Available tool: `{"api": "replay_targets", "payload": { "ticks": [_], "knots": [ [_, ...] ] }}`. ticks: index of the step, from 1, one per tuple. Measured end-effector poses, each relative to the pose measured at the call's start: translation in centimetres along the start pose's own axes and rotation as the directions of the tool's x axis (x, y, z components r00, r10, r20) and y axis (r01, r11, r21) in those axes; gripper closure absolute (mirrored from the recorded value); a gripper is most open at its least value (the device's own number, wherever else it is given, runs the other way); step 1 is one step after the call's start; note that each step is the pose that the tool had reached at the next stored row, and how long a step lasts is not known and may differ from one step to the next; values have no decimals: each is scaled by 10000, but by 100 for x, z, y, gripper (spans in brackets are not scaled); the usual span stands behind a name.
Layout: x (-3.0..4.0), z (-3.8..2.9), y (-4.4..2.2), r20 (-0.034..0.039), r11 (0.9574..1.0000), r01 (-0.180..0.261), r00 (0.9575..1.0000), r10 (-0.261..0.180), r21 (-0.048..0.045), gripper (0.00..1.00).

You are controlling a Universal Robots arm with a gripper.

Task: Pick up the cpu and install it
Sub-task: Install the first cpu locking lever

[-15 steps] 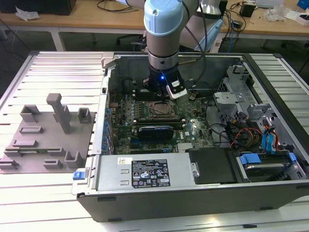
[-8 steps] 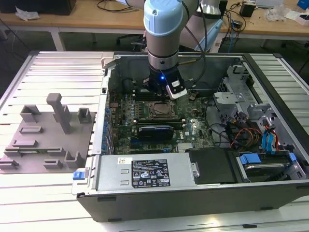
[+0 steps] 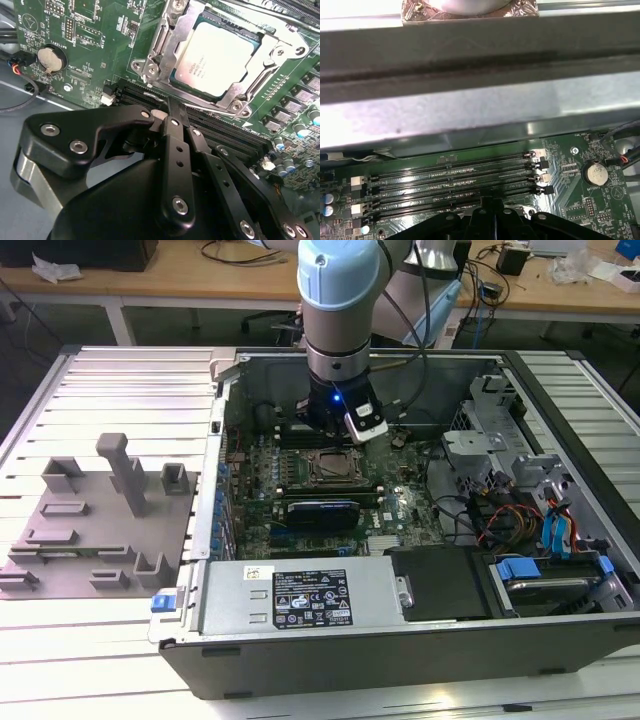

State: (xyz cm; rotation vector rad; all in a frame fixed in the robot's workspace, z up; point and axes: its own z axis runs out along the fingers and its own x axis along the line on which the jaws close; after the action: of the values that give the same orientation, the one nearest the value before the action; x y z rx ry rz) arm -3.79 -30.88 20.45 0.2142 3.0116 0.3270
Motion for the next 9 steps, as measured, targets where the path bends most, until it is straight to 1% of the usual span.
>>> {"api": "replay_targets", "payload": {
  "ticks": [3, 9],
  "knots": [
    [21, -3, 3, 9, 10000, -28, 10000, 28, 8, 89],
    [42, 1, 11, 41, 9999, -139, 9999, 139, 14, 89]
  ]
}}
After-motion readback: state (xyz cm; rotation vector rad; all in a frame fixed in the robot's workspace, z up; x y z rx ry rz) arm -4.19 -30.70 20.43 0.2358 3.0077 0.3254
